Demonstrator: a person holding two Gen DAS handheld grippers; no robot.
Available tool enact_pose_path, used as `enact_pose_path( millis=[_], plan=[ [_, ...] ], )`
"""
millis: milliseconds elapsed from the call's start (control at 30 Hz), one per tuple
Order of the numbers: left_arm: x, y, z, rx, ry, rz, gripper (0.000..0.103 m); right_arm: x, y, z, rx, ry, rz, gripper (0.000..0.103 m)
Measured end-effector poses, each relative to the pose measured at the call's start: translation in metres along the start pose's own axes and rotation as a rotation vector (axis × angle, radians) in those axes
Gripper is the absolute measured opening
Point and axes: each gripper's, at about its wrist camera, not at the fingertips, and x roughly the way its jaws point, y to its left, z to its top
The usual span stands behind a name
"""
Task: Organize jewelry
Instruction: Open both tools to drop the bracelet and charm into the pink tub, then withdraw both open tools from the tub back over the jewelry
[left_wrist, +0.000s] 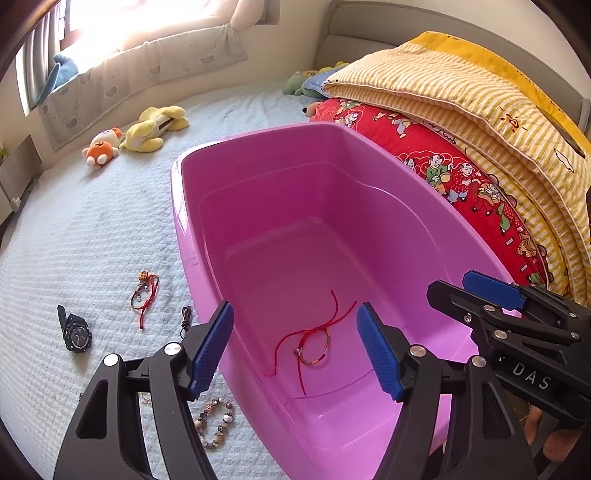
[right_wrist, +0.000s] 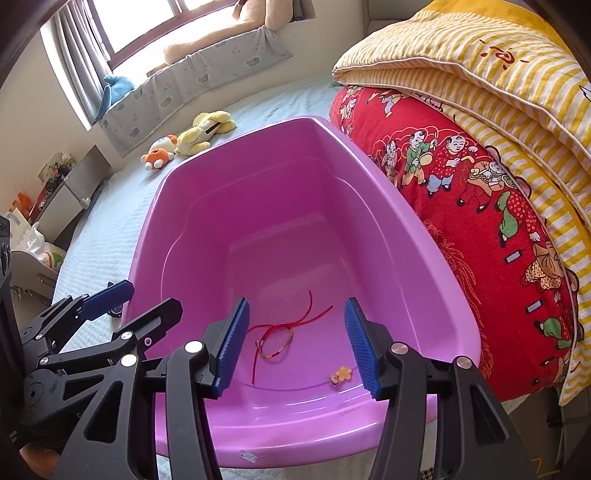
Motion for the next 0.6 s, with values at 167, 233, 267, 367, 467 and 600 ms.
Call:
enact_pose_path(
  millis=[167,233,267,367,467,600],
  plan=[
    [-0.002,0.004,-0.001,-0.018,0.001,-0.003,0.068,-0.002,0.004,-0.002,-0.002,0.004,0.006,0.054],
    [-0.003,0.005,-0.003,-0.022,0.002,-0.003,0.068,-0.002,0.004,-0.002,-0.001,0.007,0.007,0.055],
    [-0.004,0.007,-0.004,-0.025,0.002,-0.002,0.068,-0.003,0.005,-0.003,-0.001,0.008,0.008,0.055],
    [-0.008,0.011,-0.007,-0.038,0.002,-0.002,0.068,-0.005,0.007,-0.004,-0.001,0.006,0.012,0.059],
    [-0.013,0.019,-0.013,-0.061,-0.007,-0.008,0.070,-0.008,0.010,-0.006,0.002,0.005,0.017,0.061],
    [-0.022,0.032,-0.022,-0.088,-0.022,-0.004,0.073,-0.012,0.020,-0.009,-0.015,0.005,0.025,0.062]
  ],
)
